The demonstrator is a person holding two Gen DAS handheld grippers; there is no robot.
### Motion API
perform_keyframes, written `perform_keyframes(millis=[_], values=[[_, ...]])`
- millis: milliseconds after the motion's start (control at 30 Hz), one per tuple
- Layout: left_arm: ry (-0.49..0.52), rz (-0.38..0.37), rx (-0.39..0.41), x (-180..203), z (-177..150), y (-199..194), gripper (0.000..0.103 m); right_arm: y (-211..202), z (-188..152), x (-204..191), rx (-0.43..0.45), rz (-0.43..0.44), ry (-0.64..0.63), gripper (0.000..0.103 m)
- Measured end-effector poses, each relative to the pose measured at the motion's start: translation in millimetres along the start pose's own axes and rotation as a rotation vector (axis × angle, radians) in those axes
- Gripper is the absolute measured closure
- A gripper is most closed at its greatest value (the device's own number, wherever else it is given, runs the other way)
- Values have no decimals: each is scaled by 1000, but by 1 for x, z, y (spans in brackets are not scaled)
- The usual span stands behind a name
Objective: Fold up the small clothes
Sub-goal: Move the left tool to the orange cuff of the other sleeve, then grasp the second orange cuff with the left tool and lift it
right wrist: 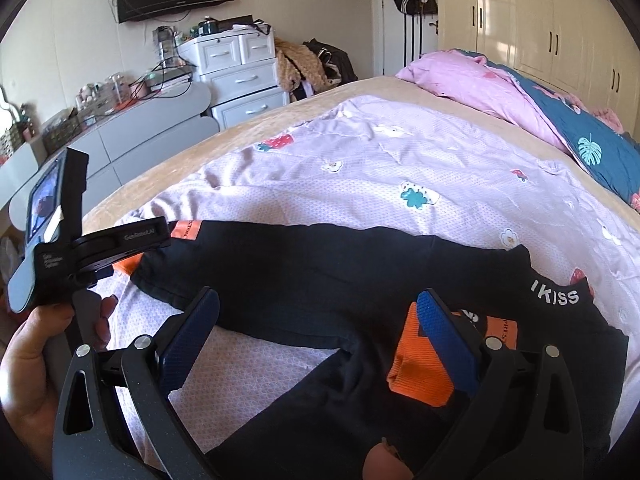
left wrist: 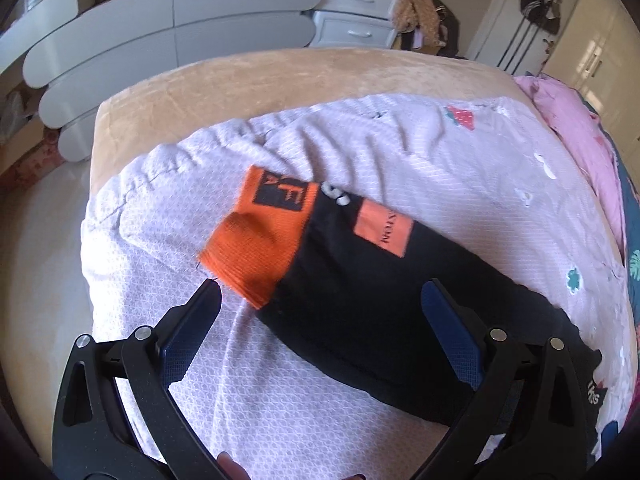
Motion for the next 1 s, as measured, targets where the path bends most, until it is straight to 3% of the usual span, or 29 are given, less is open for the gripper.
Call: perform_keyframes(millis=[267, 367, 400, 467, 500, 533, 633, 800, 1000], values=[[-82, 10, -88, -24, -10, 32, 9, -4, -9, 6, -12, 3, 18, 5], [-79, -18, -53, -23, 0, 32, 9, -5, -15, 14, -19, -6, 28, 5], [-81, -30, -37, -23, 3, 31, 14, -5, -17, 16, -22, -7, 31, 5], [-85, -40, -5, -23, 8, 25, 40, -5, -22, 23, -28, -12, 41, 5], [-83, -39, 5, -24, 10, 23, 65, -5, -24, 26, -30, -17, 47, 5], [-88, -58, 26, -24, 13, 19, 83, -5, -26, 29, -33, -19, 54, 5], [-104, -137, 70, -20, 20, 8, 93, -7, -31, 39, -38, -21, 83, 5], [-81, -266, 134, -1, 28, -15, 96, -13, -39, 57, -35, -36, 127, 5], [-21, -368, 144, 36, 28, -26, 96, -26, -41, 90, -13, -81, 198, 5]])
Point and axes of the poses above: each gripper's, at about its wrist camera, not at the fingertips, and y roughly the way its jaws point, x to its right, z to its top, the point moved 9 cm from there along y, roughly the way its jaws point, and after that the axes turned 14 degrees about -z, right-handed, at the moved point
